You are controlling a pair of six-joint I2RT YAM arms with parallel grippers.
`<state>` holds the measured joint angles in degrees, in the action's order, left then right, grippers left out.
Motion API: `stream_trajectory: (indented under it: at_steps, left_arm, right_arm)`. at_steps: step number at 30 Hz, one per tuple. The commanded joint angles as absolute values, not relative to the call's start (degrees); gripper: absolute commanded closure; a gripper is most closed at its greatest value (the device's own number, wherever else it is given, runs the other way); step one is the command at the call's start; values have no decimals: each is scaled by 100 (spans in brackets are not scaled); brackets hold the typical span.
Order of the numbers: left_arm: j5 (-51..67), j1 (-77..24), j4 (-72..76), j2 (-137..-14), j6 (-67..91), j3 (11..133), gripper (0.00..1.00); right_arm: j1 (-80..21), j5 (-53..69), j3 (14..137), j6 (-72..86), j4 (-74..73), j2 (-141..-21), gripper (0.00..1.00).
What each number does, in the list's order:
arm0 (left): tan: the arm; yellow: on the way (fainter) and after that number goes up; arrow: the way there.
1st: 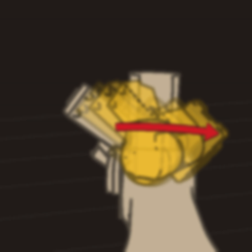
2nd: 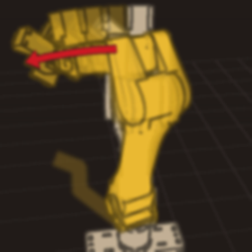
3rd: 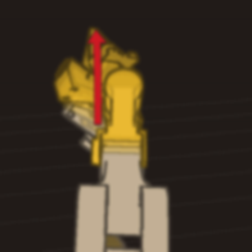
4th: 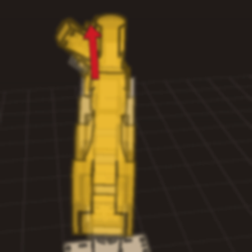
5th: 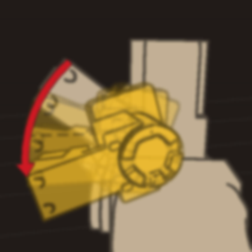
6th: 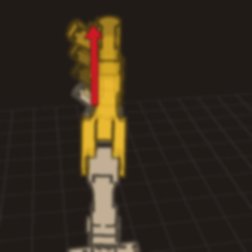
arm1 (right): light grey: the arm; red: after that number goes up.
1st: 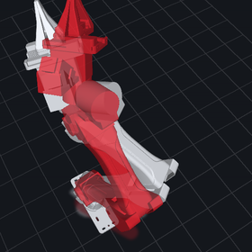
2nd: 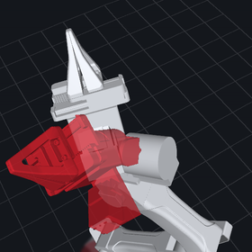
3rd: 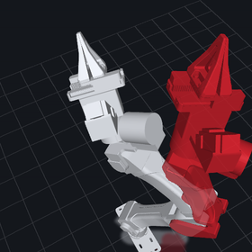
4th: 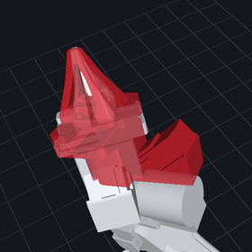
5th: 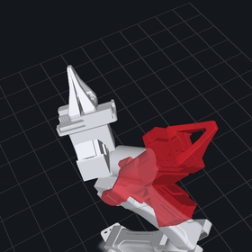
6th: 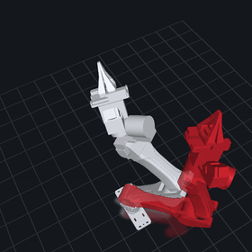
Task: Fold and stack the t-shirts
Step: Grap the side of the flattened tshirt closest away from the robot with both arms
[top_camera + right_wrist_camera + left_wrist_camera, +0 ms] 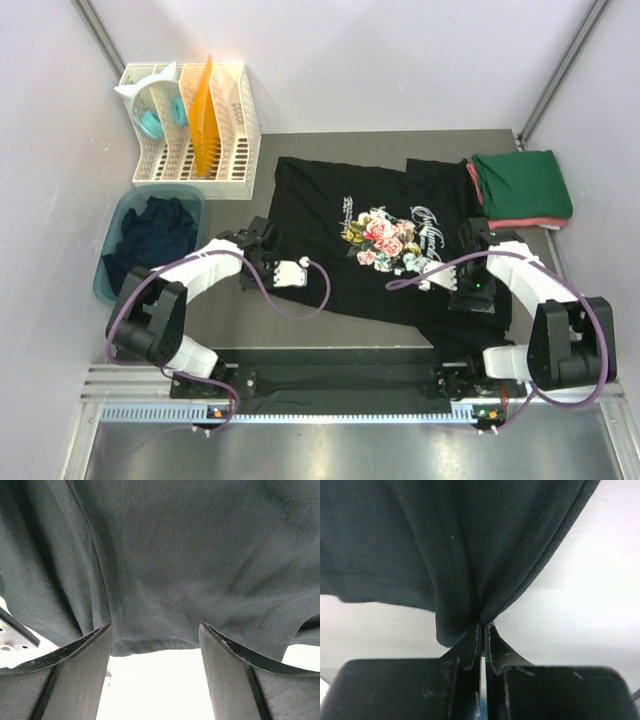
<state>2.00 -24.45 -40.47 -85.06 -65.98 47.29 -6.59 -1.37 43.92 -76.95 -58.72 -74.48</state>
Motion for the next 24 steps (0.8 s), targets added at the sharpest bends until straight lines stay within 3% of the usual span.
stream_trajectory:
  at_steps: [1,14,24]
  left_arm:
    - [167,-2320,-3946,-8595,-6741,5010,100]
    - [211,-2285,-3753,-8824,-6732,5159,100]
    - [202,-2285,-3762,-8947,-6715,5300,100]
  right_arm:
    - [-712,-114,4474,-7717,-5941,-7453,29]
    - [-949,-193,3534,-7831,-5511,-6847,27]
    - [-976,-263,3516,-7822,-5774,-6574,25]
